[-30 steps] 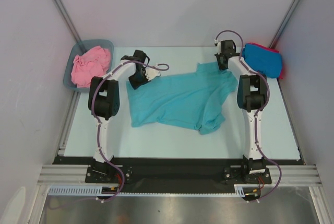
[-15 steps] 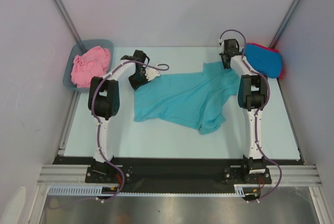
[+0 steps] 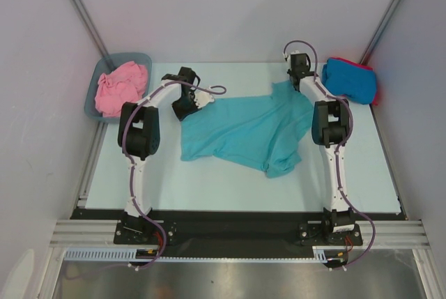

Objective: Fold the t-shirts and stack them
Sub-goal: Flatten the tshirt out

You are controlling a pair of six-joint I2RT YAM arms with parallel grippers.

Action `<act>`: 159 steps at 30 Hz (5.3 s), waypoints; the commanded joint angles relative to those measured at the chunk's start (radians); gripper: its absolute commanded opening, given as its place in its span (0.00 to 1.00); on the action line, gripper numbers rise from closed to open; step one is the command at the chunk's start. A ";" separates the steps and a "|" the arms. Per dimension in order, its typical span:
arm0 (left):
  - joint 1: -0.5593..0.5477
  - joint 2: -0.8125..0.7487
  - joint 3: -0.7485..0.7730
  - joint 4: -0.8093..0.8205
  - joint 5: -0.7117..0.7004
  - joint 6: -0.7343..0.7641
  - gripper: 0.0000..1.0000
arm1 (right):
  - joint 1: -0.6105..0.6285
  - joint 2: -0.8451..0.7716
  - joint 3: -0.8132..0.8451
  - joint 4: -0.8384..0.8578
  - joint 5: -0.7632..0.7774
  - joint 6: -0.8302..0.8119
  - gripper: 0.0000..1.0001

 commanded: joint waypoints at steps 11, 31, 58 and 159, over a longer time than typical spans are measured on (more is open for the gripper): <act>-0.018 -0.048 0.016 0.015 -0.026 -0.036 0.14 | 0.007 -0.132 -0.095 0.061 0.096 -0.006 0.91; -0.008 -0.243 -0.115 0.023 0.118 -0.001 0.38 | 0.031 -0.526 -0.462 -0.551 -0.406 -0.054 0.81; -0.048 -0.136 -0.138 -0.119 0.182 0.110 0.30 | 0.024 -0.486 -0.595 -0.567 -0.422 -0.054 0.35; -0.101 -0.539 -0.754 0.394 -0.091 0.164 0.93 | 0.487 -1.140 -1.284 -0.340 -0.351 -0.364 0.89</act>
